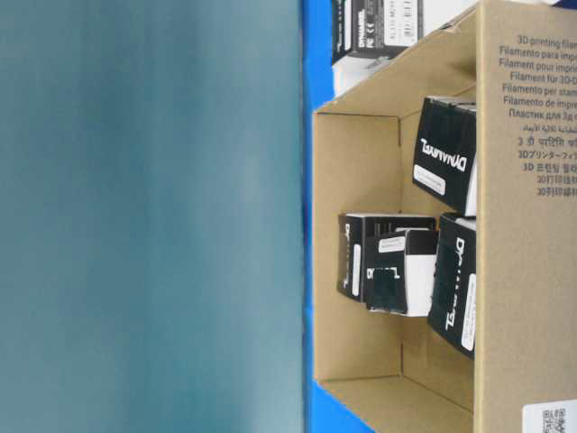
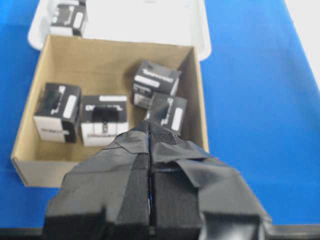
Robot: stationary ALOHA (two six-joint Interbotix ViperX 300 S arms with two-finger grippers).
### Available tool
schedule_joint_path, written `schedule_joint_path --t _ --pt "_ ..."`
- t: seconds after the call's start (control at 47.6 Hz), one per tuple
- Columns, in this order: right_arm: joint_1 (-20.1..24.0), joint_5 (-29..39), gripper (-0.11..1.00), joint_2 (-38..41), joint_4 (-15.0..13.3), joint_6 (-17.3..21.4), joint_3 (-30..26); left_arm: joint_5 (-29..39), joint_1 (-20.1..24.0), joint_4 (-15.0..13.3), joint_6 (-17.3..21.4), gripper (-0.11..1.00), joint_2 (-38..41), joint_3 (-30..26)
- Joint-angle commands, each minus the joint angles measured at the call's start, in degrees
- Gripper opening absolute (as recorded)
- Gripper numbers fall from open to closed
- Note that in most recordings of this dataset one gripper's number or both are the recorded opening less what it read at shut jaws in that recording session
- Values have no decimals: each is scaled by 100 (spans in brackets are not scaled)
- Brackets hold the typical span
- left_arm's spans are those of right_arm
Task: Pick a box that is randomly placed inside the cardboard box.
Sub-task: 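Open the right gripper and withdraw it to the right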
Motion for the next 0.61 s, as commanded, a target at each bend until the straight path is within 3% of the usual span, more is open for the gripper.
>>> schedule_joint_path --t 0.0,0.231,0.399,0.589 --pt "185 -536 98 -308 44 114 35 -18 -53 18 70 -7 26 -176" --pt "765 -1846 97 -1169 44 642 475 -18 -35 18 132 -7 26 -176" --pt "1125 -2092 95 -1626 44 905 694 -18 -18 18 167 -7 -9 -176" --pt "1266 -2092 95 -1907 44 932 861 -44 -9 18 141 -7 -53 -185"
